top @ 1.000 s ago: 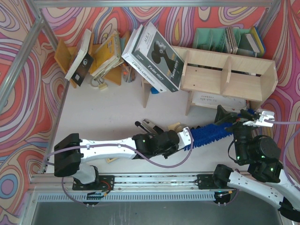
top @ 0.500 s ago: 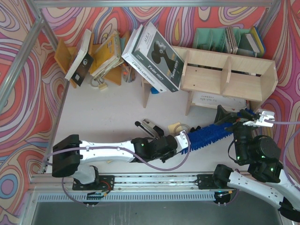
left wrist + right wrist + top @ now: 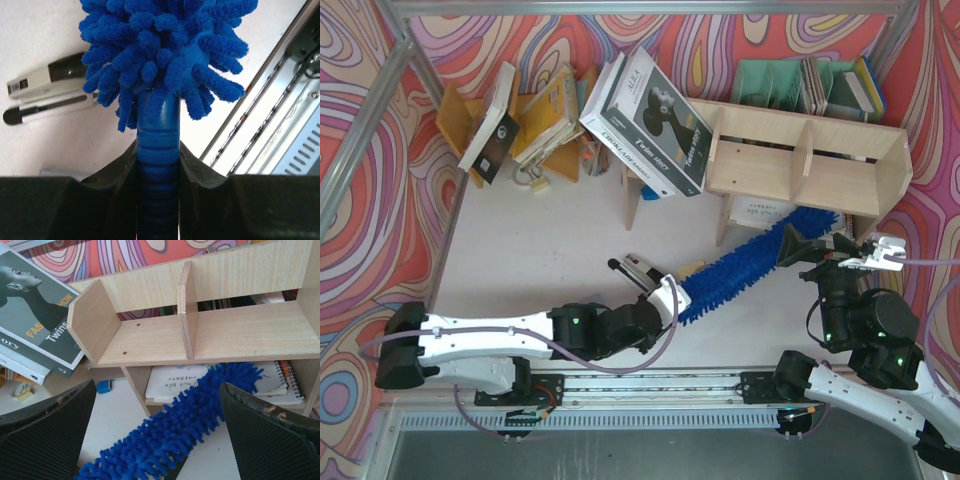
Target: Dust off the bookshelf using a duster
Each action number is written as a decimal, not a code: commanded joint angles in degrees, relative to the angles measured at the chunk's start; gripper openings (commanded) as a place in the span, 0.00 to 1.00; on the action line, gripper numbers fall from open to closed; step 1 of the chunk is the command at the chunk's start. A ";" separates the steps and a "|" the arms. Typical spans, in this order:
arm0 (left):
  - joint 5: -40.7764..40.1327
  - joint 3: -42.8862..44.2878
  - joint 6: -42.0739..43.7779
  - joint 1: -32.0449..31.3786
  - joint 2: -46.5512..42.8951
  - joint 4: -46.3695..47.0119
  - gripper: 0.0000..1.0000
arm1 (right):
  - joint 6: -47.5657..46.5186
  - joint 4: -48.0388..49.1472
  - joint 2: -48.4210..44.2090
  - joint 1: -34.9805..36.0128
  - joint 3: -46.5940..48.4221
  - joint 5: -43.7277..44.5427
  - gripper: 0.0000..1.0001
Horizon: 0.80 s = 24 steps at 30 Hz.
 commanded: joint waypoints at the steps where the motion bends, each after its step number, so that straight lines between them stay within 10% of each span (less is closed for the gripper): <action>1: -5.19 -2.07 -5.21 -2.16 -4.20 -5.61 0.00 | -1.09 2.26 -0.12 -0.08 -0.31 0.26 0.99; 12: -16.01 -3.89 -12.95 -2.87 -11.35 -9.94 0.00 | -0.60 2.27 0.81 -0.13 -0.58 -0.02 0.99; 24: -17.02 7.74 -19.53 -2.93 3.92 -2.07 0.00 | 0.55 1.75 0.69 -0.08 -0.67 -0.04 0.99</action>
